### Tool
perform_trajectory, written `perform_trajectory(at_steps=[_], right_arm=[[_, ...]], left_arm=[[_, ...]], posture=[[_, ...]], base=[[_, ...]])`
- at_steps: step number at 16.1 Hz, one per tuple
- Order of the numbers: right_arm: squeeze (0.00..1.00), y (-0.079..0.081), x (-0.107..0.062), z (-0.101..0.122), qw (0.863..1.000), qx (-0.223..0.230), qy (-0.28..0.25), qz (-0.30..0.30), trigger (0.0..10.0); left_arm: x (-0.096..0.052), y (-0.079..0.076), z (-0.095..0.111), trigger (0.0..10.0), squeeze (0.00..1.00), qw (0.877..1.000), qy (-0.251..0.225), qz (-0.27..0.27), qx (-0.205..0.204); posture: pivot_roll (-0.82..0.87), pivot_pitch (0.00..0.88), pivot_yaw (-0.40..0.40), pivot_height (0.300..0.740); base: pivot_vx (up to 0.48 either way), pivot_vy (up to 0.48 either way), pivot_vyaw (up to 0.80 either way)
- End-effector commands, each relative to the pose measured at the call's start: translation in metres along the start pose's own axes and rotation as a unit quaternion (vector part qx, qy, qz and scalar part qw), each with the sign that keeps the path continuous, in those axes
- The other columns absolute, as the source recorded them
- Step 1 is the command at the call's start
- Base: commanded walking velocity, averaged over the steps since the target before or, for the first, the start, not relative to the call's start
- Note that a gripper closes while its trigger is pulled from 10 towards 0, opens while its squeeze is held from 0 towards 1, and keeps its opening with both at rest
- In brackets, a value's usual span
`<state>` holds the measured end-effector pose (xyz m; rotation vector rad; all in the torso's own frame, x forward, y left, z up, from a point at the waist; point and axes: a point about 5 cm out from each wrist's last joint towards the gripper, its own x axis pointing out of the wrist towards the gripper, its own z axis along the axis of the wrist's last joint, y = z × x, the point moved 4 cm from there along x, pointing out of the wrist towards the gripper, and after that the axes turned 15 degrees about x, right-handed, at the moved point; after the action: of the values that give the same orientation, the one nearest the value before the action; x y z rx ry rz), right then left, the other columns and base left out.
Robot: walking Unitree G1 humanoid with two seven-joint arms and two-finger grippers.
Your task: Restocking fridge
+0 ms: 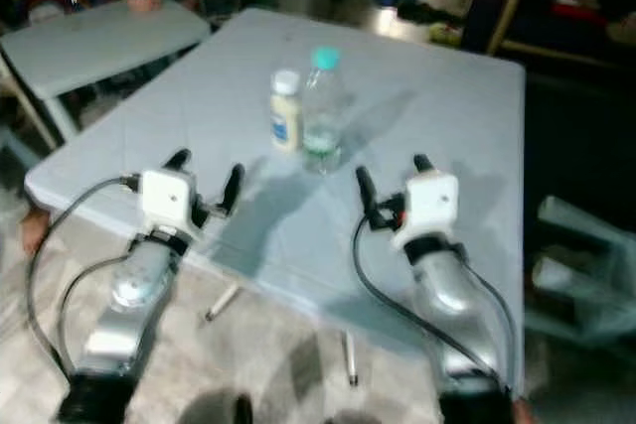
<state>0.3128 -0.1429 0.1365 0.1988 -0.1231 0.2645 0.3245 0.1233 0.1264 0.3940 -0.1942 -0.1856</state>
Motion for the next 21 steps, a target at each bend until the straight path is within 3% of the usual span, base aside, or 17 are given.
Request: perform_trajectory(at_steps=[1, 4, 7, 15, 18, 21], right_arm=[[0.00, -0.001, 0.000, 0.004, 1.000, -0.010, -0.003, 0.005, 10.0], [0.00, 0.003, 0.004, 0.010, 1.000, -0.004, -0.008, 0.021, 10.0], [0.00, 0.001, 0.018, 0.028, 0.998, -0.024, -0.034, 0.039, 10.0], [0.00, -0.023, 0.046, 0.076, 0.992, -0.077, -0.099, 0.019, 10.0], [0.00, -0.023, 0.052, 0.084, 0.991, -0.081, -0.105, 0.030, 10.0], [0.00, -0.017, 0.068, 0.097, 0.987, -0.091, -0.114, 0.062, 10.0]], left_arm=[[-0.001, 0.003, 0.000, 10.0, 0.00, 1.000, 0.000, 0.006, 0.009], [-0.004, 0.011, -0.003, 10.0, 0.00, 0.999, 0.009, 0.023, 0.021], [-0.009, 0.014, -0.005, 10.0, 0.00, 0.999, 0.014, 0.023, 0.029], [-0.011, 0.020, -0.003, 10.0, 0.00, 0.999, 0.014, 0.025, 0.038], [-0.012, 0.021, -0.003, 10.0, 0.00, 0.999, 0.016, 0.024, 0.040], [-0.014, 0.021, -0.003, 10.0, 0.00, 0.999, 0.018, 0.020, 0.043]], posture=[[0.05, 0.080, -0.028, 0.740], [0.05, 0.089, -0.024, 0.740], [0.07, 0.100, -0.016, 0.740], [0.09, 0.114, -0.002, 0.740], [0.09, 0.122, 0.002, 0.740], [0.11, 0.135, 0.007, 0.740]], base=[[0.000, 0.000, 0.00], [0.000, 0.000, 0.00], [0.000, 0.000, 0.70], [0.000, 0.000, 0.14], [0.000, 0.000, 0.00], [0.000, 0.000, 0.00]])
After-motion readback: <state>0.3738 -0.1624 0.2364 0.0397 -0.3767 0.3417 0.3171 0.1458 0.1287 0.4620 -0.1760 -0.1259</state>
